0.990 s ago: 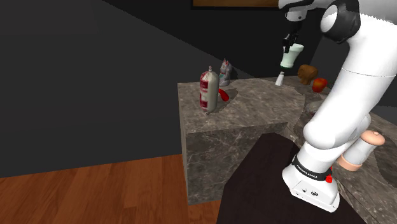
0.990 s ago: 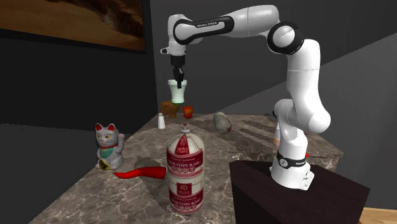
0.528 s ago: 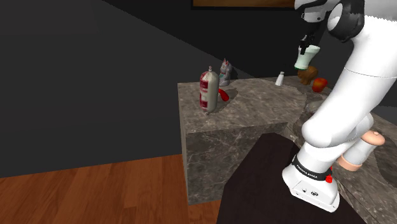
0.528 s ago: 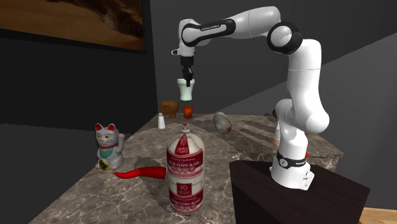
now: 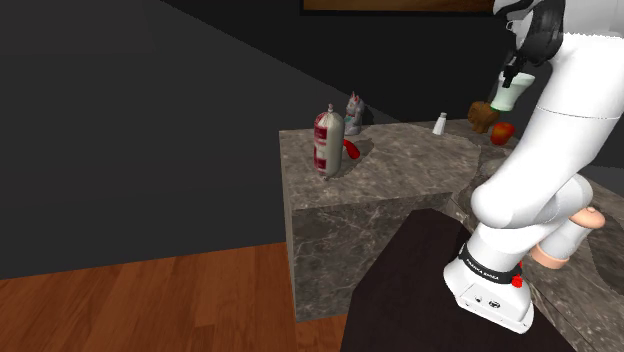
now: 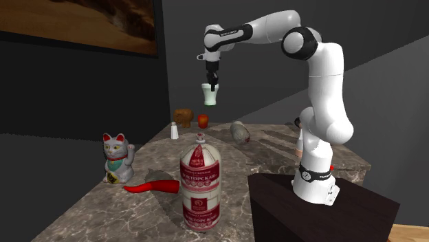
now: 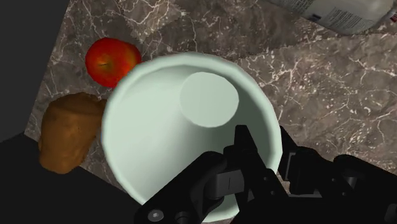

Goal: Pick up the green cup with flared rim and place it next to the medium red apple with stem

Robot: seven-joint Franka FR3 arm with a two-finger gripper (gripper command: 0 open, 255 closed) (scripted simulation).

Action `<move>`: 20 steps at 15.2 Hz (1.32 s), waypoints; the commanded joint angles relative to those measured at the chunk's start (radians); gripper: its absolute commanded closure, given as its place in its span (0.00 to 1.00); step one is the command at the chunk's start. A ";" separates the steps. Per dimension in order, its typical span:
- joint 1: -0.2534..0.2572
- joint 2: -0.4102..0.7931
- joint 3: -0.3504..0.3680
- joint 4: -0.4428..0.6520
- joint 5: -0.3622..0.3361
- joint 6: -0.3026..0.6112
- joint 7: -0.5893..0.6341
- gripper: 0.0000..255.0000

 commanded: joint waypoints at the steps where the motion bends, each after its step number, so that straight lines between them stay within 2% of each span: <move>1: -0.039 0.034 -0.021 0.029 0.031 0.000 -0.063 1.00; 6: -0.150 0.122 -0.059 0.115 0.113 -0.016 -0.208 1.00; 8: -0.205 0.166 -0.067 0.162 0.151 -0.029 -0.266 1.00; 9: -0.249 0.202 -0.072 0.202 0.182 -0.041 -0.308 1.00; 20: -0.220 0.183 -0.066 0.029 0.170 0.115 -0.302 1.00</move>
